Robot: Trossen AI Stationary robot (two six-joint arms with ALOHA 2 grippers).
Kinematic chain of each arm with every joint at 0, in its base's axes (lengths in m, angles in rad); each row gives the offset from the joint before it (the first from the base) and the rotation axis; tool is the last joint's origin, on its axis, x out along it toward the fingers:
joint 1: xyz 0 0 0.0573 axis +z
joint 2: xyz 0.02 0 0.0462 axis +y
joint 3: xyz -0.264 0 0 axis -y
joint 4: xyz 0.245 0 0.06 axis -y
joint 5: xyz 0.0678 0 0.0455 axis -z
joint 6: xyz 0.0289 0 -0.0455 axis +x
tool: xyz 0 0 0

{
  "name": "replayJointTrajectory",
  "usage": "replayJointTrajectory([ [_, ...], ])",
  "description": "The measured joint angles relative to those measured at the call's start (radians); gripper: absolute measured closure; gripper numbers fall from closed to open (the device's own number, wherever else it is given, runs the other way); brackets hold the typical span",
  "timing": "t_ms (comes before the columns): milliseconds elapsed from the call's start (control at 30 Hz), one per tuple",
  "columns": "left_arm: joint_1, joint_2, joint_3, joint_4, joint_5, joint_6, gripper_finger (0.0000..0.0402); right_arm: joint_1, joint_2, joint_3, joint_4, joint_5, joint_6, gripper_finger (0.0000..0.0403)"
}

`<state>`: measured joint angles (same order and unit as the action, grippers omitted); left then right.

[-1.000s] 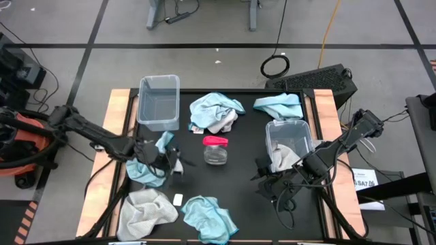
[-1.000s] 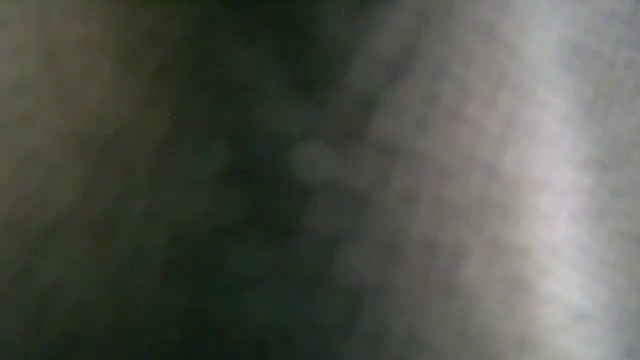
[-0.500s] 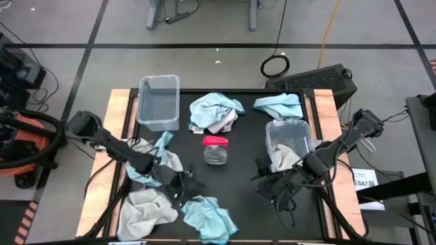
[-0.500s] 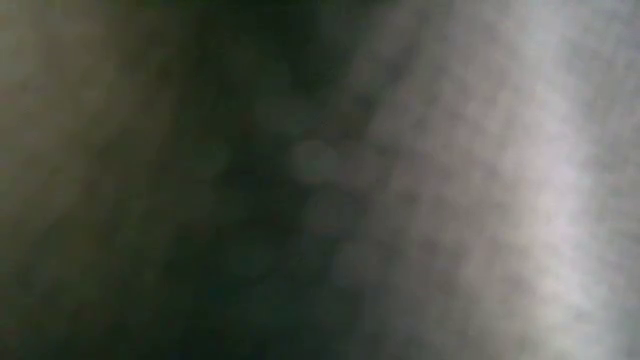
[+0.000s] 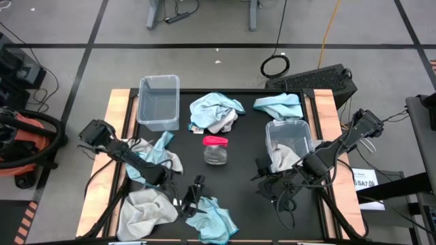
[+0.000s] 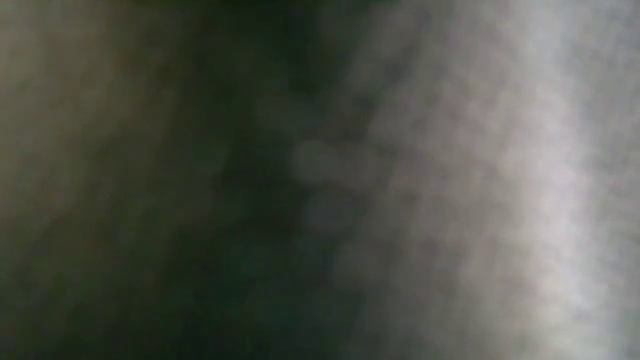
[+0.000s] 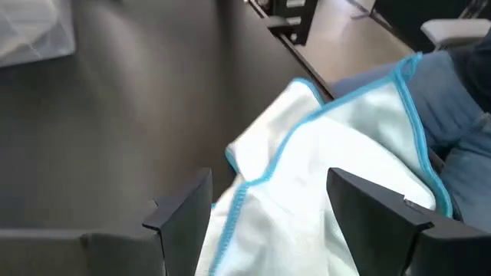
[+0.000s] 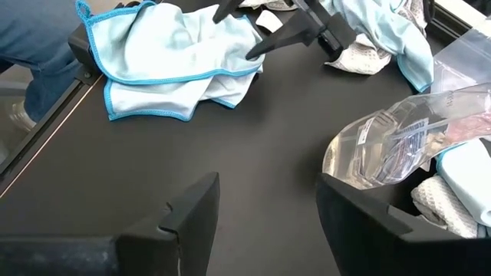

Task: Sort microfiber towel by color & place in baskets
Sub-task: Put the bottom blue towel into the left transparent bin

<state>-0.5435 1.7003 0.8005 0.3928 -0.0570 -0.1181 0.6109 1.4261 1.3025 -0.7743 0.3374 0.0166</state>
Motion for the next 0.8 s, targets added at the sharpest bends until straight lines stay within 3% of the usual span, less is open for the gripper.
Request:
replayJointTrajectory([
  [633,-0.05,0.167,0.08,-0.024,0.0,0.043,0.0139,0.014,0.0,0.0,-0.013,-0.001,0.005,0.0195],
  [800,-0.055,0.252,0.165,-0.165,0.005,0.054,0.0139,0.019,0.0,0.0,-0.013,0.001,0.005,0.0195],
])
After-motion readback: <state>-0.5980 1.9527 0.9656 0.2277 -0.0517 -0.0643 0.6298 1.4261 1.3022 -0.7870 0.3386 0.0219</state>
